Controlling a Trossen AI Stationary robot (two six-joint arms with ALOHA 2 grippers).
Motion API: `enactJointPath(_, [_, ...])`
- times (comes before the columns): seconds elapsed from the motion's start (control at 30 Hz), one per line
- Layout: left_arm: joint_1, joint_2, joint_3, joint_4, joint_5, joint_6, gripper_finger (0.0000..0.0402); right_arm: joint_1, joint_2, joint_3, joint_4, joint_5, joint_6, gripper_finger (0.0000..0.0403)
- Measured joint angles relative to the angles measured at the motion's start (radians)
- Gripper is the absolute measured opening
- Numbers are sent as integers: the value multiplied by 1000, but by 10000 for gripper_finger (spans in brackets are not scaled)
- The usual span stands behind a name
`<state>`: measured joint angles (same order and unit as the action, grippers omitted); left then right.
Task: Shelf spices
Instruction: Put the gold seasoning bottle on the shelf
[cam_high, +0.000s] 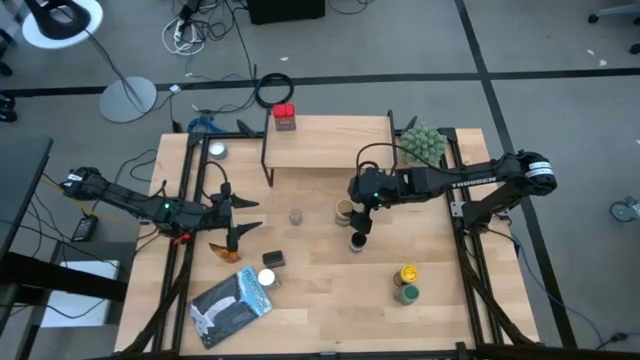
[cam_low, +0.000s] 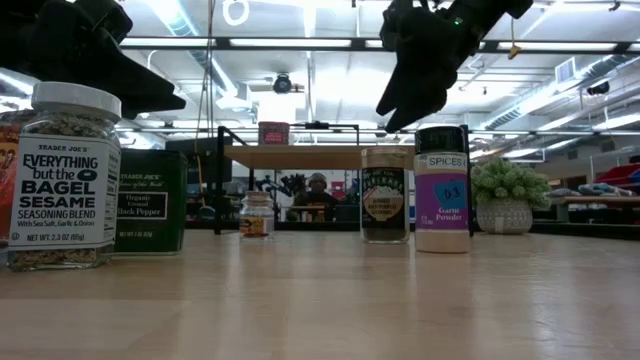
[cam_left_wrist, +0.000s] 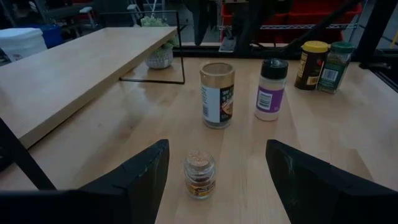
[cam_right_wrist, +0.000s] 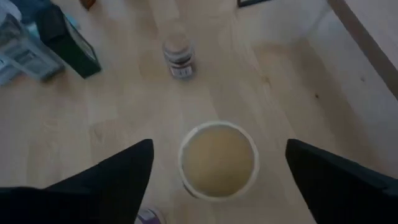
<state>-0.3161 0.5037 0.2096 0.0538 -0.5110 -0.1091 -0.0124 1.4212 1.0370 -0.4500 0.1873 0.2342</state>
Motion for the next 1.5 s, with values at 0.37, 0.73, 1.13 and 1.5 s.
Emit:
enactJointPath(0.37, [0,0,0,2,0,0,272,12,42,0,-28,45,94,367])
enactJointPath(0.73, [0,0,1,5,0,0,272,39,147,-1,1,63,129,352])
enactJointPath(1.13, [0,0,2,0,0,0,272,39,213,-1,110,62,60,295])
enactJointPath(1.5, [0,0,2,0,0,0,272,39,213,-1,112,55,56,291])
